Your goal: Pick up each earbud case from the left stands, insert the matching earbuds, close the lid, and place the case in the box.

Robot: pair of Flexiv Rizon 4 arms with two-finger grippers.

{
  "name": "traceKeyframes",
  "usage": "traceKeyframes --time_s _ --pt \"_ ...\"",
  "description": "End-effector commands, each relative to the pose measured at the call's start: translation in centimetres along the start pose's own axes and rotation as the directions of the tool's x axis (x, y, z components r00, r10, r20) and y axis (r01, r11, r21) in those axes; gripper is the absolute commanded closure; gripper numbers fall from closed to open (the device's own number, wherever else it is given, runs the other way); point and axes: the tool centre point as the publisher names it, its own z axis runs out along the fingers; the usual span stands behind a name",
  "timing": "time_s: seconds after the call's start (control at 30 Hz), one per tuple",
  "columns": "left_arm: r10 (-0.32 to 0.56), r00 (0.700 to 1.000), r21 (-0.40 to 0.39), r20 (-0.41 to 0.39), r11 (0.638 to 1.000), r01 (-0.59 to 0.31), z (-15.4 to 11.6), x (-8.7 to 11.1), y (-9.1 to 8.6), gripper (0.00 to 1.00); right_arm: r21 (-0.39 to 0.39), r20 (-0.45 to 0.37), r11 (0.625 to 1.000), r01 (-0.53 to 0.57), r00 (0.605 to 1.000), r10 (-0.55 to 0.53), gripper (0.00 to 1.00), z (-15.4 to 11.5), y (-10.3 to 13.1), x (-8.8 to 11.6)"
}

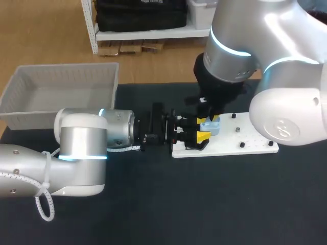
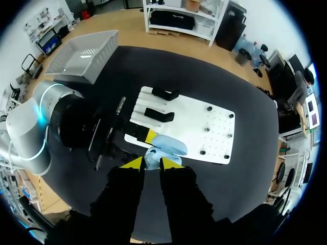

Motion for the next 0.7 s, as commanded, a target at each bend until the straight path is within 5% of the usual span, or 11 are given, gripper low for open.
traceKeyframes --time_s 0.03,0.7 --pt "0.001 1.000 -0.004 -0.001 1.000 -0.002 0.10 0.03 -0.05 1.00 0.000 -0.003 1.000 0.000 1.000 0.000 1.00 0.10 0.06 -0.10" --pt "0.001 1.000 -0.004 -0.001 1.000 -0.002 0.10 0.03 -0.05 1.00 0.001 -0.004 1.000 -0.005 1.000 0.005 1.00 0.20 -0.03 0.12"
